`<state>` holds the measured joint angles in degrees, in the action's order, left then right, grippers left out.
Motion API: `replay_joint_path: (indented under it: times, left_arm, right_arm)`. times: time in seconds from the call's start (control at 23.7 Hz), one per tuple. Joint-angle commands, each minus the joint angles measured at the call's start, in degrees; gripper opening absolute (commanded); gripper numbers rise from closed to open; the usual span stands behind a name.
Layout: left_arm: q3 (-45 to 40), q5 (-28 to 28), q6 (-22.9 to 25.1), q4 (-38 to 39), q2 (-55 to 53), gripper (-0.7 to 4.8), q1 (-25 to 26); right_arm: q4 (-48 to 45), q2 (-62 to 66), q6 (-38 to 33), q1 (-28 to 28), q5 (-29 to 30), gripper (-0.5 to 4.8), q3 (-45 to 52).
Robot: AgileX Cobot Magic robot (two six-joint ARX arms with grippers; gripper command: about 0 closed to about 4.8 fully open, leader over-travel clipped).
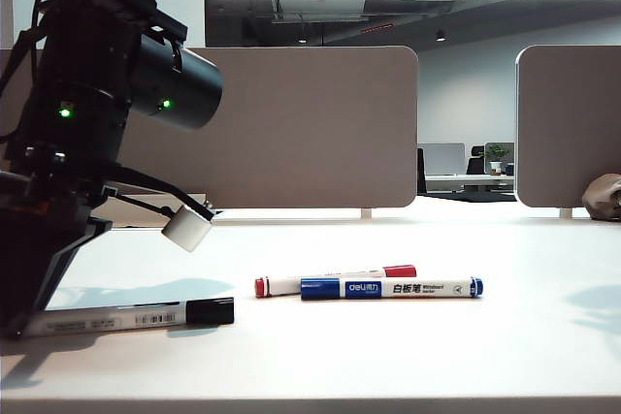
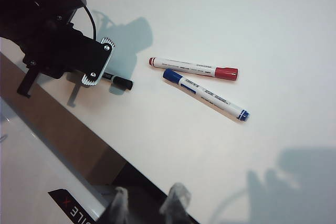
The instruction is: Pick up the markers one by one and line them up horizontally in a straight line on the table.
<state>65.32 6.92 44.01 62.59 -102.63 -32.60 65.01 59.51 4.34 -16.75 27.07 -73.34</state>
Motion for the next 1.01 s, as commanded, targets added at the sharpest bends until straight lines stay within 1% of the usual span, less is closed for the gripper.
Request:
replay_joint_path:
  times: [0.04,0.17,0.3,0.72,0.8,0.89,1.01]
  left_arm:
    - [-1.3,0.8,0.6,-5.1,-1.4,0.85,0.3]
    - [-1.2,0.3,1.3,-7.2,-1.3,0.85,-0.4]
    - [-1.2,-1.9,2.6,-8.9,-1.2,0.85,-1.4]
    - [-1.1,-3.3,3.0,-15.8,-1.2,0.85,-2.5]
    - [-1.1,-3.5,3.7,-15.6,-1.2,0.89,-2.5]
    - [-1.1,-4.9,5.1,-15.0,-1.1,0.9,-2.5]
    - [-1.1,-5.2,5.2,-14.6,-1.1,0.9,-2.5]
  right_arm:
    - [-0.6,-0.2,0.4,-0.2,1.0,1.03,-0.2]
    - [-0.5,-0.2,0.3,-0.2,2.2,1.03,-0.2]
    - [-0.5,-0.2,0.3,-0.2,2.2,1.03,-0.2]
    - [0.8,-0.2,0.3,-0.2,2.2,1.03,-0.2]
    - [0.8,-0.2,0.3,-0.2,2.2,1.03,-0.2]
    - [0.8,-0.2,0.3,-0.2,2.2,1.03,-0.2]
    - [0.8,-0.2,0.3,-0.2,2.2,1.03,-0.2]
